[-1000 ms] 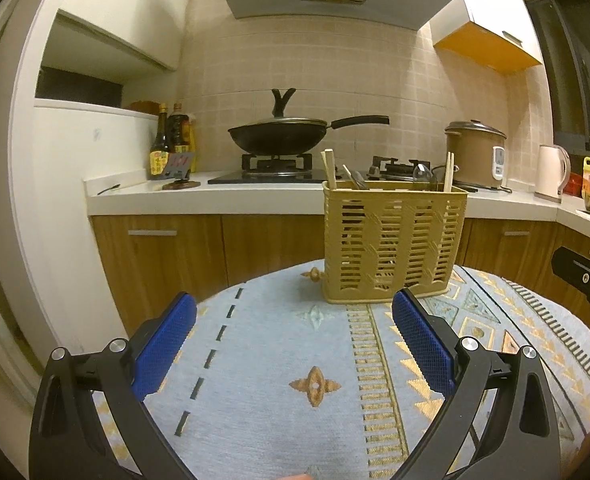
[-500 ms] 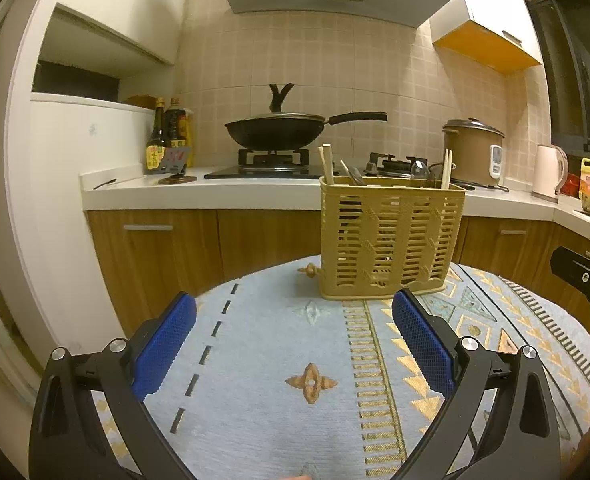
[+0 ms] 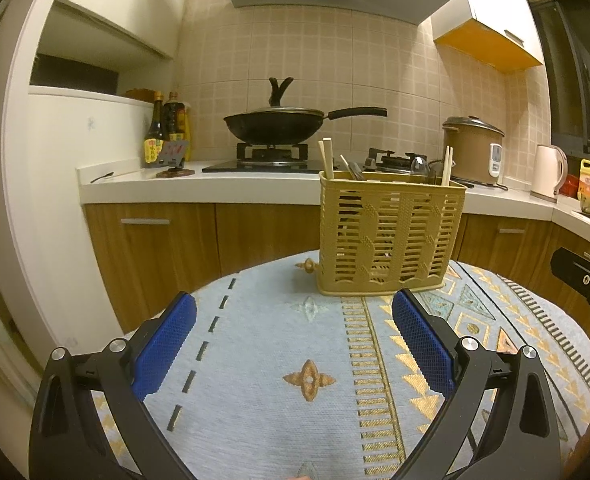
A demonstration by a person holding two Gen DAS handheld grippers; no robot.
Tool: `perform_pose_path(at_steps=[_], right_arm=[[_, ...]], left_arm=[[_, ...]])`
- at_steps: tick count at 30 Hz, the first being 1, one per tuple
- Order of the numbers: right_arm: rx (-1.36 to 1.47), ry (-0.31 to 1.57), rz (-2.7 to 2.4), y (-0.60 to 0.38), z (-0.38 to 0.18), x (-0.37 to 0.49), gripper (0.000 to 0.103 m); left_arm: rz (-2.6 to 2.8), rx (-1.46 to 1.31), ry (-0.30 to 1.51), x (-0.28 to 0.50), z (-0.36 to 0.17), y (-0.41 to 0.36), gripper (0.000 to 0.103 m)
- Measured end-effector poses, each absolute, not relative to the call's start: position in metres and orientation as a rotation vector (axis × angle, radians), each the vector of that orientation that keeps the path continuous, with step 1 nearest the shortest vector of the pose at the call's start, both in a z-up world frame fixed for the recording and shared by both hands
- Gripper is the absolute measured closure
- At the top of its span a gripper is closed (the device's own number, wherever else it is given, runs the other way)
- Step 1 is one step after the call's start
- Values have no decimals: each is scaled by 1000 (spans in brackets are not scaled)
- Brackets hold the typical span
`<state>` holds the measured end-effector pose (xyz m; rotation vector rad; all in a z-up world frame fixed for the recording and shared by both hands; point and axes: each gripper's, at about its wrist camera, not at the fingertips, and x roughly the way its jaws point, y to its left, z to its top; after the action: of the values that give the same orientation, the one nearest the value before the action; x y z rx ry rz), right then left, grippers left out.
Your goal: Organize utensils
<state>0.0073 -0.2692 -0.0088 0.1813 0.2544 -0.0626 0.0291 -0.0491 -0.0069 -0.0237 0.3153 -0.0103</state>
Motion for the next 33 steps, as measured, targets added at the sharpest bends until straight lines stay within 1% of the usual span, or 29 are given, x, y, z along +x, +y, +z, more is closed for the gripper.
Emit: perform_pose_path(at_steps=[33], right_arm=[[162,257,-71,-268,-10,7,8]], left_arm=[[-19,-30,325,31,-8,-48,8]])
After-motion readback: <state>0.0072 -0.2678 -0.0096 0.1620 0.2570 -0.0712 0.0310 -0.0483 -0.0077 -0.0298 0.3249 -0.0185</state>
